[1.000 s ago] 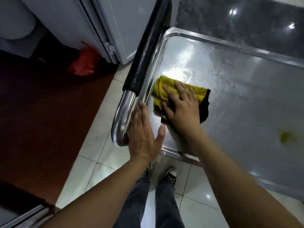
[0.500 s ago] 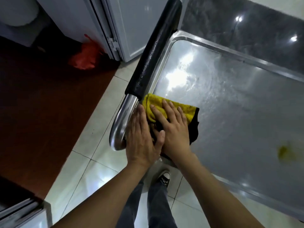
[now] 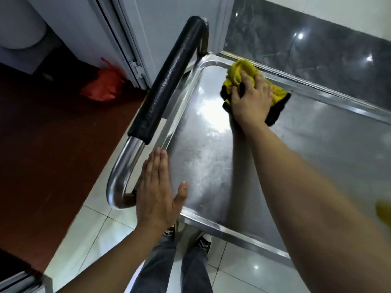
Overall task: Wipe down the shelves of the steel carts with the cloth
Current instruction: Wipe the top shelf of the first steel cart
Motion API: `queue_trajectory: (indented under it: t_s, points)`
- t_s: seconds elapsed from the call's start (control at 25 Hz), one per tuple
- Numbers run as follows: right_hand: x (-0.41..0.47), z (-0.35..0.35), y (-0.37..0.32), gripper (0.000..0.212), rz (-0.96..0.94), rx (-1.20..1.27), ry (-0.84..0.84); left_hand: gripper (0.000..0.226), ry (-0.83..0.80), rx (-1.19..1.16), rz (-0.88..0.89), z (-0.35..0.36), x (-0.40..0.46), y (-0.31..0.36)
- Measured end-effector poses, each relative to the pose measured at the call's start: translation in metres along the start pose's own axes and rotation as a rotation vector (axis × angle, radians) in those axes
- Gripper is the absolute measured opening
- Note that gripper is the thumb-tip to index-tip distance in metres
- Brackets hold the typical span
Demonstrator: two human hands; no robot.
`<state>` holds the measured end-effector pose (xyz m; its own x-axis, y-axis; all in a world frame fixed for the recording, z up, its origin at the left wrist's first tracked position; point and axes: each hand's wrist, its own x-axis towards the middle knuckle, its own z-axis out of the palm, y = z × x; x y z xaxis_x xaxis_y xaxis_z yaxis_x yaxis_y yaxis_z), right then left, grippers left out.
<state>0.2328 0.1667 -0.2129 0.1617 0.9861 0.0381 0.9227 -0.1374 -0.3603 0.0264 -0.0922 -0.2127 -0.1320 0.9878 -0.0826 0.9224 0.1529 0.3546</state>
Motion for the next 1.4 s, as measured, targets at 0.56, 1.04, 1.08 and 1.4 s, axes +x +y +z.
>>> queue_trajectory:
  t_s: [0.56, 1.04, 1.08, 1.4]
  points:
    - [-0.063, -0.044, 0.108, 0.055, -0.089, -0.022, 0.026, 0.066, -0.125, 0.172, 0.319, 0.054, 0.059, 0.112]
    - [-0.014, -0.056, 0.140, 0.056, 0.017, -0.044, -0.025, 0.061, 0.015, 0.084, 0.342, 0.065, 0.055, 0.111]
    - [-0.009, -0.055, 0.138, 0.056, 0.034, -0.037, -0.026, 0.061, 0.031, 0.079, 0.340, 0.067, 0.057, 0.110]
    - [-0.187, -0.043, 0.115, 0.051, -0.138, 0.011, 0.045, 0.060, 0.061, 0.079, 0.348, 0.061, 0.056, 0.114]
